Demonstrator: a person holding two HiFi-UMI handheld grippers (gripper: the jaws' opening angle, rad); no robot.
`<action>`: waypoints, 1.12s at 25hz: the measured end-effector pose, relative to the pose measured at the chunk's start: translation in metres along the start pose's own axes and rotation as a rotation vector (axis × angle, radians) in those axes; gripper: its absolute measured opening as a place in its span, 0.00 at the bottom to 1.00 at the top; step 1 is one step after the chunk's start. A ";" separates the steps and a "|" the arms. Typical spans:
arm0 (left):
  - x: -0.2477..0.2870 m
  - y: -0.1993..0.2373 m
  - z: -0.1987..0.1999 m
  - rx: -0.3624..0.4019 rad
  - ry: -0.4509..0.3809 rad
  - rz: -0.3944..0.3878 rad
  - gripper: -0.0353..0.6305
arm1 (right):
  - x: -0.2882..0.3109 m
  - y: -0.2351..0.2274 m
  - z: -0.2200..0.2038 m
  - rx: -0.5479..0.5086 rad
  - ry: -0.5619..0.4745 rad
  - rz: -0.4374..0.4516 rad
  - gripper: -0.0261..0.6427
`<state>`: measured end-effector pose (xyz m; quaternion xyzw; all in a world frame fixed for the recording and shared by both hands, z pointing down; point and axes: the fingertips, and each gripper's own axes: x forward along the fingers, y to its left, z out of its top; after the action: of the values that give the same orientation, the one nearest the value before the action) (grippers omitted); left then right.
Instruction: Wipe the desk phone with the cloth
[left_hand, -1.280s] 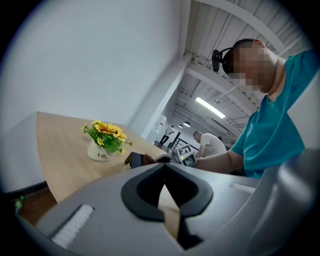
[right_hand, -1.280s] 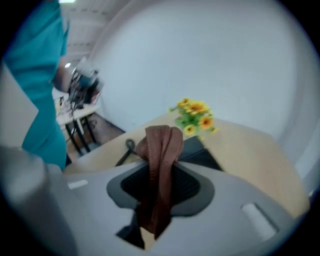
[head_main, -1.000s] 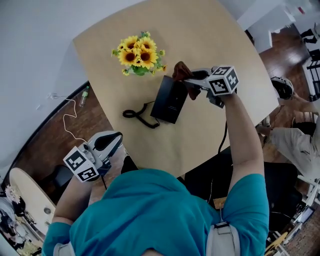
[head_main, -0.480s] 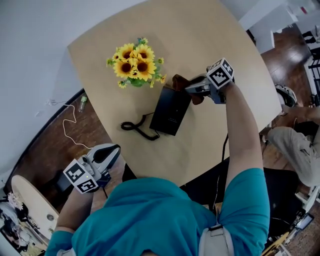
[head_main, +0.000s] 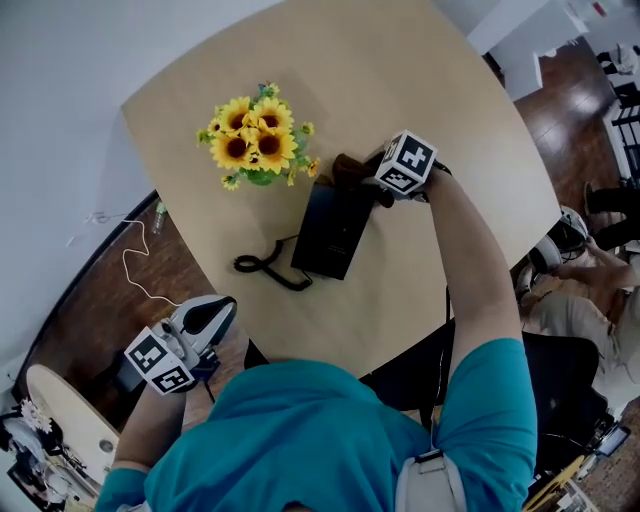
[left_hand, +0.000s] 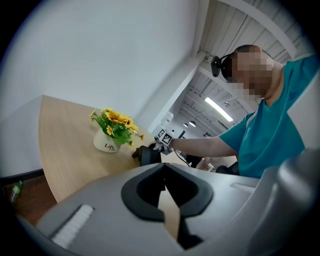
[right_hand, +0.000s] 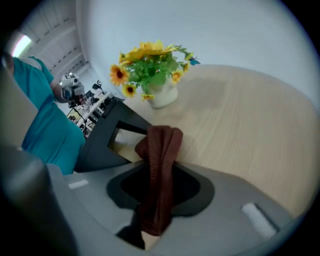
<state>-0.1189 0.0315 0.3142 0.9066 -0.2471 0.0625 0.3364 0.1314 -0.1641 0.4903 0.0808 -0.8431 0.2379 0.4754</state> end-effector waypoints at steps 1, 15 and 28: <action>0.000 0.000 0.000 -0.001 0.002 -0.001 0.06 | -0.005 0.001 0.007 0.009 -0.041 0.021 0.21; 0.003 -0.004 0.004 0.013 0.018 -0.010 0.06 | -0.018 0.011 0.005 0.222 -0.268 0.078 0.21; 0.017 -0.026 0.011 0.039 0.074 -0.020 0.06 | -0.083 0.057 -0.016 0.690 -1.154 -0.104 0.21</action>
<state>-0.0922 0.0345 0.2960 0.9125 -0.2241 0.0975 0.3280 0.1669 -0.1140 0.4094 0.3827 -0.8328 0.3889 -0.0935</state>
